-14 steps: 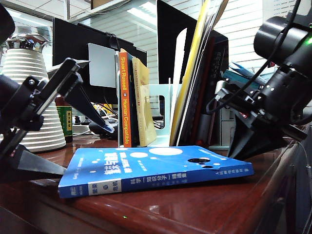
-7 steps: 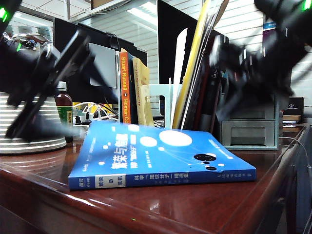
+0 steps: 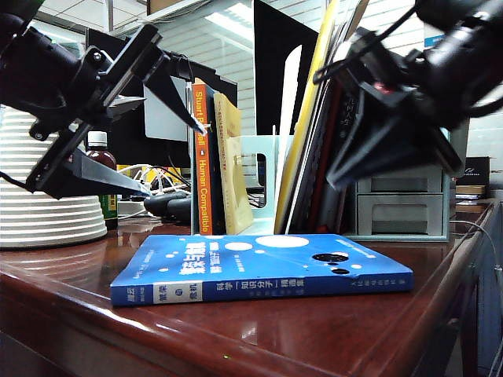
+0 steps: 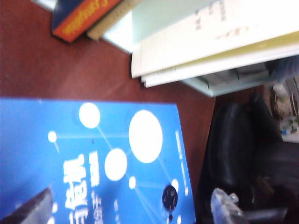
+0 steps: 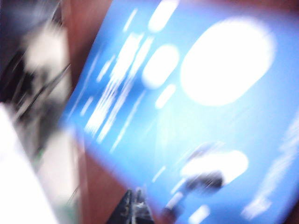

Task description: Pick up the blue book and put it on the bookshelf.

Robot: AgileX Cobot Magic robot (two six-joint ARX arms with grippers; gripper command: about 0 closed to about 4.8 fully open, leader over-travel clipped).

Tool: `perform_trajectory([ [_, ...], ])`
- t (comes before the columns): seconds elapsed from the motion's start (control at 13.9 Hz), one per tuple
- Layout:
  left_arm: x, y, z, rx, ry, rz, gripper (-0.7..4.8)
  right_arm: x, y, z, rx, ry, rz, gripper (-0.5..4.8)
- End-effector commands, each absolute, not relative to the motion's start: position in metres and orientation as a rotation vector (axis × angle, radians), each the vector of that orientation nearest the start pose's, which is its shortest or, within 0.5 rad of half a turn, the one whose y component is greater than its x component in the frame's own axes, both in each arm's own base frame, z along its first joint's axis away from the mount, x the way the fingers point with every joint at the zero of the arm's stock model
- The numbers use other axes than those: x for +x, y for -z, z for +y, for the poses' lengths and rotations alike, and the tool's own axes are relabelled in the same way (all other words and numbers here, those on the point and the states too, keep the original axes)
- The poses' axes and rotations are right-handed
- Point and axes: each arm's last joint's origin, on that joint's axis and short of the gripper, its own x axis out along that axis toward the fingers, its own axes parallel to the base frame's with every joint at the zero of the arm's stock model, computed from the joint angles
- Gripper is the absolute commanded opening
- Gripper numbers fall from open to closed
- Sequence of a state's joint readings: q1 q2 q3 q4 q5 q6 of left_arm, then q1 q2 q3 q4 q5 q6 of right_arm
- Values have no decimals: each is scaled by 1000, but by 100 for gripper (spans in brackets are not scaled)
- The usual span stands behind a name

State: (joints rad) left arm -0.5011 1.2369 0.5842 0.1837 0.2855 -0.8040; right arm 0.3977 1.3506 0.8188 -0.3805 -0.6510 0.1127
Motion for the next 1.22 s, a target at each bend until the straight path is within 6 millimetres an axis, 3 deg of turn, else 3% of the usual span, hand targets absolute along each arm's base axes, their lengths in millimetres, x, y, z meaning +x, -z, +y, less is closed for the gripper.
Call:
perform_trajectory([
  [0.07, 212, -204, -125, -659, 512, 832, 479, 224, -214, 115, 172, -988, 1057, -1],
  [0.43, 203, -186, -116, -570, 286, 957, 479, 232, -205, 105, -86, -563, 1046, -1],
  [0.79, 207, -181, -117, -551, 251, 953, 479, 240, -177, 112, -16, -657, 1189, -1],
  [1.01, 215, -162, -123, -545, 254, 1016, 479, 239, -177, 115, 35, -734, 1197, -1],
  [1.22, 223, -159, -128, -570, 306, 975, 479, 236, -179, 119, 100, -841, 1202, -1],
])
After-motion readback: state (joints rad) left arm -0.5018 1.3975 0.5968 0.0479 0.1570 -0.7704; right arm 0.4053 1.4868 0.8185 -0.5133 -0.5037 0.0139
